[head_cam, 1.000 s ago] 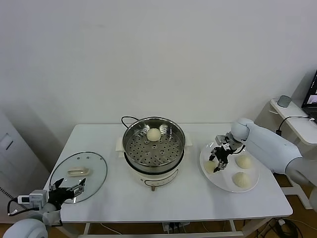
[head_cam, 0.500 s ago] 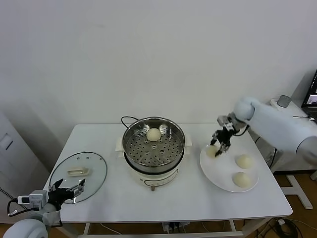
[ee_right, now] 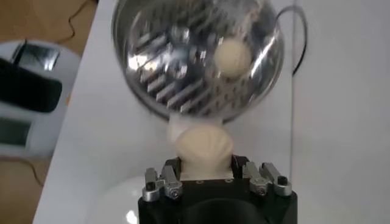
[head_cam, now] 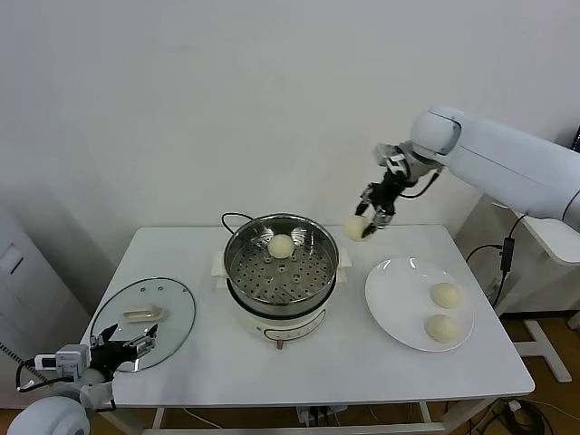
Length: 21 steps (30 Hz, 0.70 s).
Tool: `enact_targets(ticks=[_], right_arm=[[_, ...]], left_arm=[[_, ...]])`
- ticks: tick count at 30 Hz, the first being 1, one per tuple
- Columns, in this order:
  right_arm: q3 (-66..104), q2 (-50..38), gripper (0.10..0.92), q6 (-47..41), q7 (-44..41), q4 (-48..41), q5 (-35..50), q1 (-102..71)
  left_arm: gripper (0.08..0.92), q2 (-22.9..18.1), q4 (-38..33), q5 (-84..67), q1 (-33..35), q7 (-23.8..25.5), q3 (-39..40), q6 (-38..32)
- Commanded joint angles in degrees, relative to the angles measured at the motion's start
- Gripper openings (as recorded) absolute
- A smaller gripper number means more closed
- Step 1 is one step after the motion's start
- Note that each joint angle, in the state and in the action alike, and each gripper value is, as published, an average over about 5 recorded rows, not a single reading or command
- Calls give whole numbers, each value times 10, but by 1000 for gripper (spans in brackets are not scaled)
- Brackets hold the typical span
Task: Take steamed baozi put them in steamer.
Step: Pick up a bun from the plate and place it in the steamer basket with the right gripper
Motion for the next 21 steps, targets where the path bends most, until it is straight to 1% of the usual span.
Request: enact_targets(ticks=[1, 6, 16, 21], right_arm=[[-25, 57, 518, -76, 67, 33, 110, 29], [-6, 87, 518, -112, 131, 44, 135, -21], [-3, 118, 518, -172, 221, 55, 154, -85], [1, 140, 518, -185, 252, 41, 152, -106]], left_arm=[[823, 1, 0, 0, 0, 0, 1, 0], [823, 1, 0, 0, -2, 0, 3, 0], [823, -2, 0, 0, -2, 0, 3, 0], [823, -2, 1, -1, -1, 0, 1, -1]])
